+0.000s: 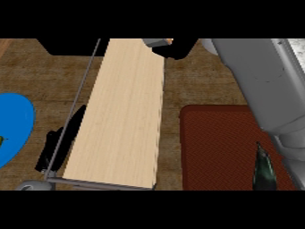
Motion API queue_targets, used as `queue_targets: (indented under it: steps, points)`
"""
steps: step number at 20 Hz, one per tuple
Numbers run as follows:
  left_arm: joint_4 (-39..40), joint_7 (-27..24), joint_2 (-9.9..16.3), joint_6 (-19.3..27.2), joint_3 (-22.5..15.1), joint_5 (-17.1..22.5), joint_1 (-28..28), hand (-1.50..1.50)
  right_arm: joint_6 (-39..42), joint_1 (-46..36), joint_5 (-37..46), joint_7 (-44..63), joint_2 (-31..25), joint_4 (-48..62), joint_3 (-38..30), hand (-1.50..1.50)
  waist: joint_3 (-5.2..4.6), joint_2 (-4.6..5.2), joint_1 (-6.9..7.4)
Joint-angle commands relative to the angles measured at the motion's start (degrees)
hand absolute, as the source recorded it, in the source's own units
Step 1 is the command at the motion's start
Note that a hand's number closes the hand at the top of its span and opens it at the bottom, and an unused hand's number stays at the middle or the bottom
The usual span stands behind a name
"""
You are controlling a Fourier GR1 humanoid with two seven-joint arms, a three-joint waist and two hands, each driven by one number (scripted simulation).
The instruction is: Pick the cupcake from the tray and place it in the tiered shelf
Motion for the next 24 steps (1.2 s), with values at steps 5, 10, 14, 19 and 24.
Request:
queue_targets:
  steps: [5,10,14,19,24]
  points:
    - [3.94,-2.21,-0.75,-0.88,0.89,-0.01,-1.86,0.00,-8.31,-4.35,7.93,-2.65,10.79,9.11,6.41,1.50,-0.03,0.23,0.14]
    - [1.70,-2.40,-1.60,0.09,-0.28,-1.47,-0.12,0.00,-8.92,-4.58,5.69,-1.96,11.19,12.16,11.63,1.50,-0.01,0.03,0.63]
    - [0.92,-1.08,-0.94,-1.58,0.37,-0.08,-0.44,0.00,-7.57,-4.80,4.00,-1.95,11.18,12.81,14.89,1.50,-0.03,0.05,0.96]
    - [0.75,0.00,-1.39,-1.02,-1.03,-1.50,-1.92,0.00,8.09,-2.19,-12.95,4.05,11.15,20.82,5.45,-1.50,-0.11,0.66,3.59]
    - [2.14,-1.68,-1.63,-1.90,-1.70,-1.67,-2.00,0.00,10.20,-0.47,-24.36,6.05,11.18,23.73,1.91,-1.50,-0.16,0.86,4.73]
